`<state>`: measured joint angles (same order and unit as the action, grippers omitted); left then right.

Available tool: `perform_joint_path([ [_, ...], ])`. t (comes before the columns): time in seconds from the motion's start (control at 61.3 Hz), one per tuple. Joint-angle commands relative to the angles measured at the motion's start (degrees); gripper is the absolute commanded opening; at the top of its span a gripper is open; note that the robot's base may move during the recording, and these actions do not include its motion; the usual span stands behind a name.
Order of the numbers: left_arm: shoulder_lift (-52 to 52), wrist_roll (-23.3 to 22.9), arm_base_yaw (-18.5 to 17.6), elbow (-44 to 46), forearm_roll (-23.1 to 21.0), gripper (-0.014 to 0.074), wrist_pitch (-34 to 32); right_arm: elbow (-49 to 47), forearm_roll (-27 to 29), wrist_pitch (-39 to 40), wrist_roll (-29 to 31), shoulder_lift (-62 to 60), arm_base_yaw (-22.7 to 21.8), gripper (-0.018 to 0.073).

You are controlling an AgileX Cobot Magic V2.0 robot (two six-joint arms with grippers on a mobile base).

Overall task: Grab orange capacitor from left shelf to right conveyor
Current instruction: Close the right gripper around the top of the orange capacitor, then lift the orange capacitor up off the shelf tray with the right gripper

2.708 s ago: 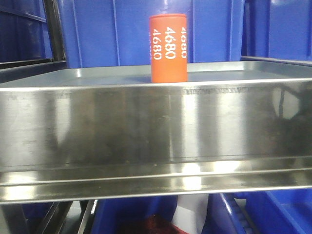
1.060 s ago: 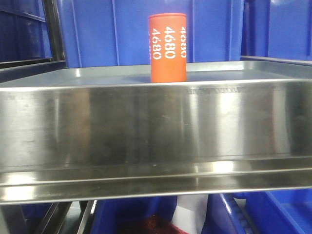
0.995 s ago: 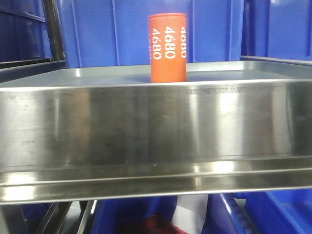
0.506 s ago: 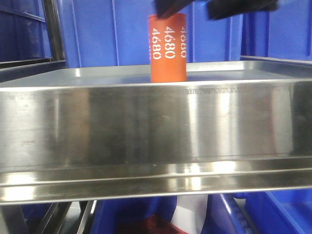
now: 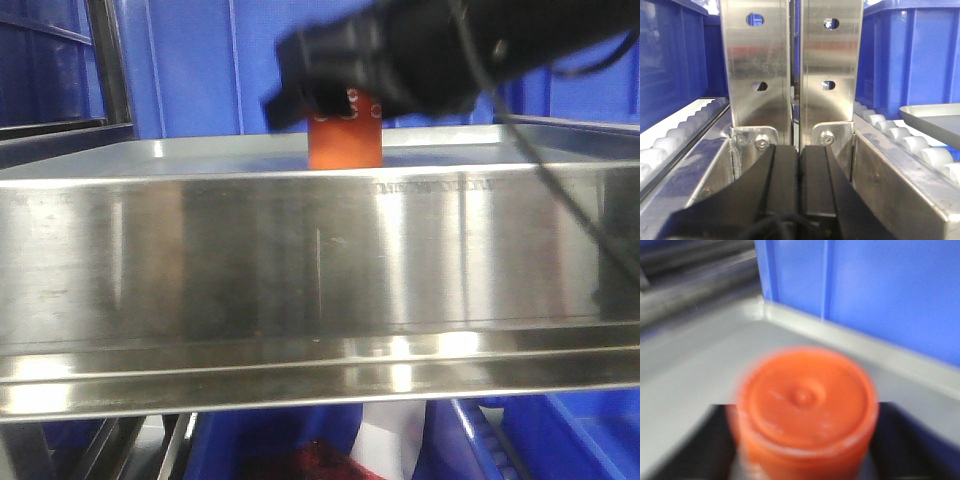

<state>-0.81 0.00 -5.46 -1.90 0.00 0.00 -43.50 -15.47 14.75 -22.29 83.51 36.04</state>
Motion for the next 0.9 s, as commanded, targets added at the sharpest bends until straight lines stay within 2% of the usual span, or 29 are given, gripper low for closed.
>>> perform_joint_path([
  [0.0, 0.6, 0.0, -0.2, 0.4, -0.3, -0.0105, -5.2, -2.2, 0.5, 4.7, 0.2, -1.5, -0.8, 0.0042],
  [0.016, 0.6, 0.0, -0.2, 0.4, -0.3, -0.0105, -5.2, -2.2, 0.5, 4.8, 0.1, -1.5, -0.9, 0.0018],
  [0.065, 0.6, 0.0, -0.2, 0.4, -0.3, -0.0105, -5.2, -2.2, 0.7, 5.7, 0.1, -1.6, -1.2, 0.0085],
  [0.098, 0.6, 0.0, -0.2, 0.4, -0.3, -0.0105, -5.2, -2.2, 0.7, 6.4, 0.1, -1.6, -1.2, 0.0097],
  [0.196, 0.6, 0.0, -0.2, 0.4, -0.3, -0.0105, -5.2, -2.2, 0.7, 9.1, 0.1, -2.9, -1.1, 0.0042],
  [0.408, 0.6, 0.0, -0.2, 0.4, -0.3, -0.0105, -5.2, -2.0, 0.3, 7.1, 0.3, -13.3, 0.1, 0.0055],
  [0.636, 0.6, 0.0, -0.2, 0.4, -0.3, -0.0105, -5.2, -0.1, -4.0, -10.5, 0.3, -32.9, 0.2, 0.0055],
  [0.783, 0.6, 0.0, -0.2, 0.4, -0.3, -0.0105, -5.2, 2.1, -4.4, -24.1, 0.3, -46.9, 0.2, 0.0055],
  [0.881, 0.6, 0.0, -0.2, 0.4, -0.3, -0.0105, -5.2, 3.5, -4.5, -30.1, 0.3, -54.1, 0.2, 0.0055],
])
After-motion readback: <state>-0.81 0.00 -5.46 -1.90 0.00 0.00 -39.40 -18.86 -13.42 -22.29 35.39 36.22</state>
